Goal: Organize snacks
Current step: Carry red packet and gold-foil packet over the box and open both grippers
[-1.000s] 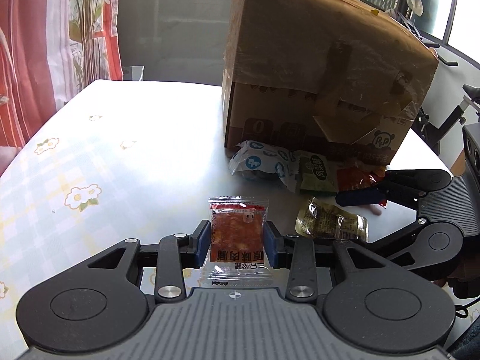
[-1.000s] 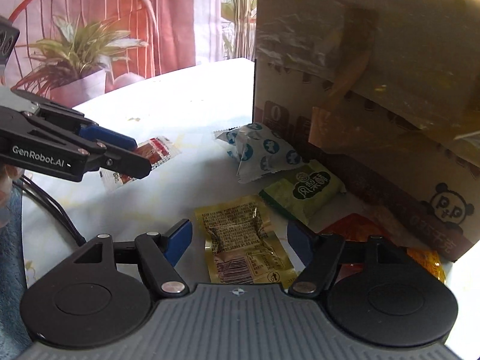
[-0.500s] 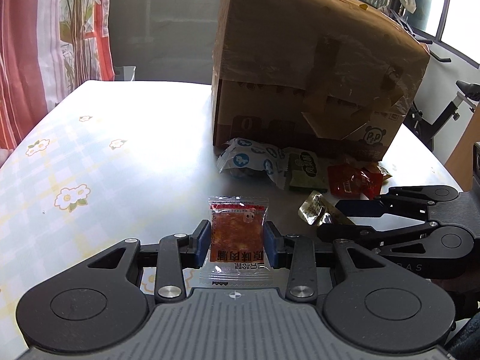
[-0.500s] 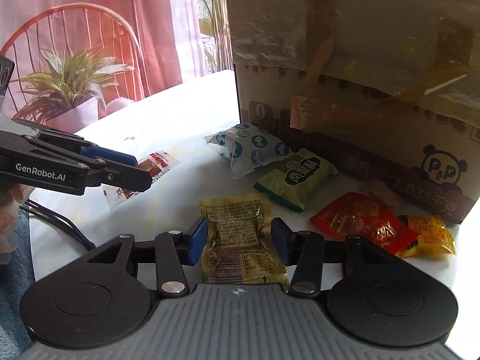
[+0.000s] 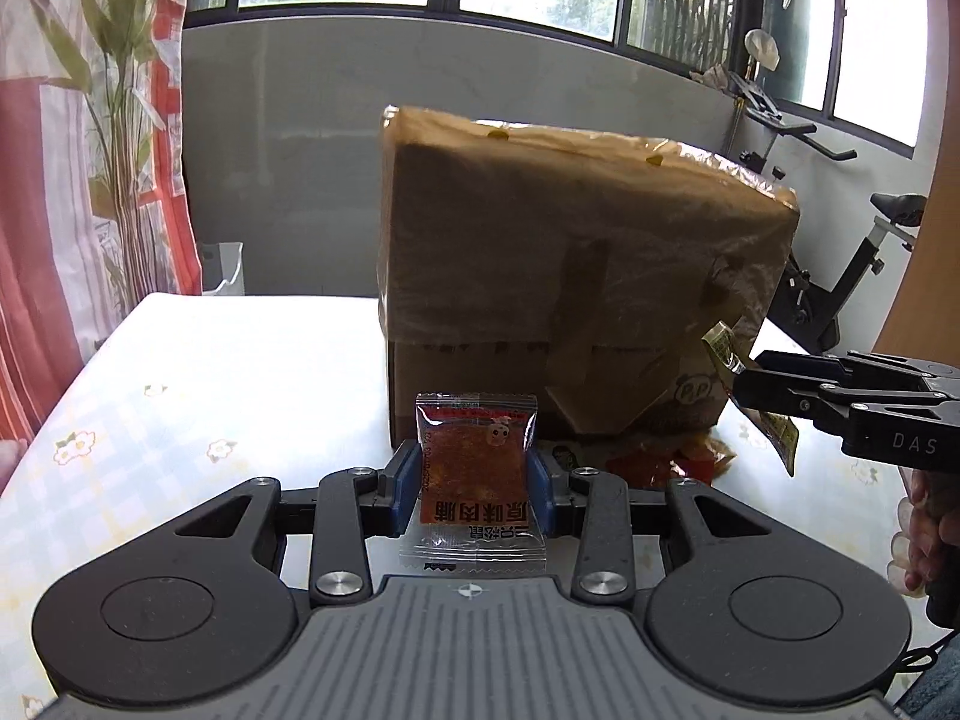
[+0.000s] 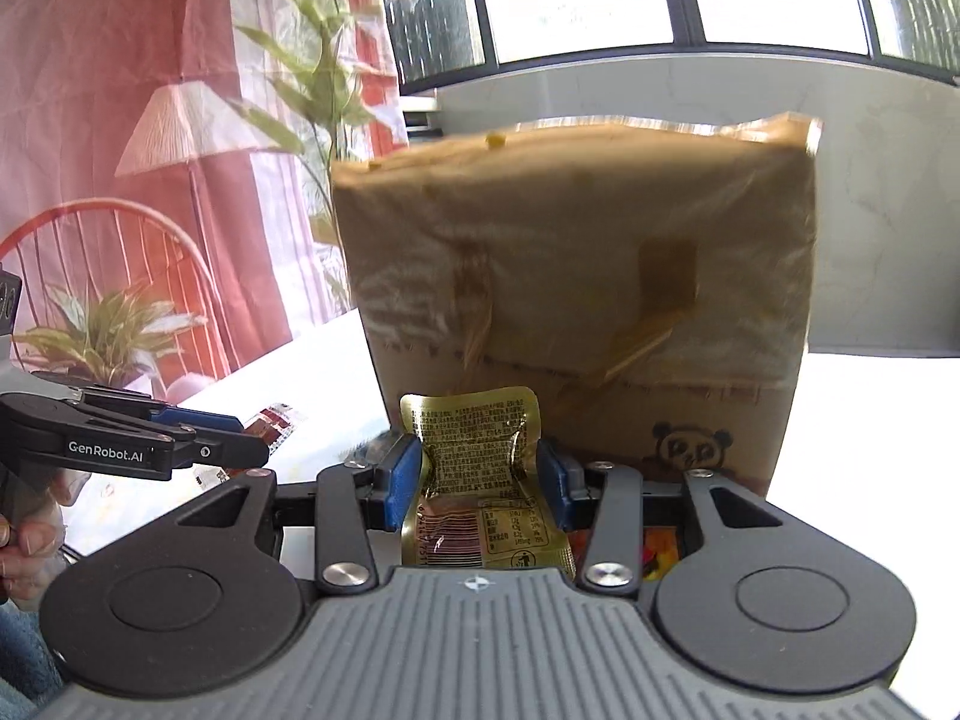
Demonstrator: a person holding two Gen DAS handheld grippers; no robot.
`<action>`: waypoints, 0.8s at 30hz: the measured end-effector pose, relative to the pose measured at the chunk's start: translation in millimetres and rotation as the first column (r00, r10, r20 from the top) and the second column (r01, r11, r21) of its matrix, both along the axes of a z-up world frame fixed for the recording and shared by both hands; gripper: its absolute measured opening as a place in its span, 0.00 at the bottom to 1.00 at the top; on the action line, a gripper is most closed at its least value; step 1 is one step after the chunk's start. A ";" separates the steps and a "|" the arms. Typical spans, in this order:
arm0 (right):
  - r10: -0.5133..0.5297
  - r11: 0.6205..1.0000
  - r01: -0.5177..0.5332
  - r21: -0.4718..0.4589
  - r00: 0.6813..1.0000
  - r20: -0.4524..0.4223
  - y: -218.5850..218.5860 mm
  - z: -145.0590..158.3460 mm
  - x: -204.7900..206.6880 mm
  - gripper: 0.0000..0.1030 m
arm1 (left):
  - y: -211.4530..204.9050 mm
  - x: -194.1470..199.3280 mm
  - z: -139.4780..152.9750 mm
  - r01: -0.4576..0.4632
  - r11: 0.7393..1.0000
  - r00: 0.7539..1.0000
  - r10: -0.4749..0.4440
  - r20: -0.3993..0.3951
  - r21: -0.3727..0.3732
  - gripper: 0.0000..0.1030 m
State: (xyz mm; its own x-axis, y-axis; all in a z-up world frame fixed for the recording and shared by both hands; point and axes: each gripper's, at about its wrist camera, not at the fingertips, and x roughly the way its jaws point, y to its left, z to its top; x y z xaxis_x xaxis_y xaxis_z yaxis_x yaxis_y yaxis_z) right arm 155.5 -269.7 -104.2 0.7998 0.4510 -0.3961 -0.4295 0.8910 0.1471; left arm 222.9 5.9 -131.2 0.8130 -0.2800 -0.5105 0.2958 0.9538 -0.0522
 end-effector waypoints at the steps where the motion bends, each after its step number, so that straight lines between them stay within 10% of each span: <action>1: -0.008 1.000 0.008 0.001 1.000 0.027 -4.1 9.6 1.8 0.44 | -1.7 3.5 10.6 0.011 1.000 1.000 -0.010 0.029 -0.006 0.39; 10: -0.109 0.994 0.104 0.036 0.978 0.176 -34.9 93.5 57.5 0.44 | -50.7 76.3 96.9 0.102 0.994 0.972 -0.092 0.217 -0.032 0.39; 19: -0.229 0.973 0.231 -0.010 0.968 0.104 -44.4 94.9 137.1 0.45 | -107.4 164.3 84.0 0.074 0.997 0.990 -0.078 0.119 0.030 0.40; 24: -0.232 0.972 0.234 -0.031 0.972 0.046 -43.5 86.1 151.2 0.54 | -109.9 179.4 77.1 0.055 0.998 0.994 -0.058 0.096 0.036 0.63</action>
State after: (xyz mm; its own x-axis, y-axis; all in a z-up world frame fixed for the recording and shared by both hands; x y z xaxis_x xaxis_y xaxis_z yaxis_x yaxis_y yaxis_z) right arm 306.6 -313.2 -18.1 0.8974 0.2364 -0.3725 -0.2148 0.9716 0.0990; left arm 402.3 -104.0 -54.1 0.8423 -0.3111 -0.4401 0.3514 0.9362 0.0108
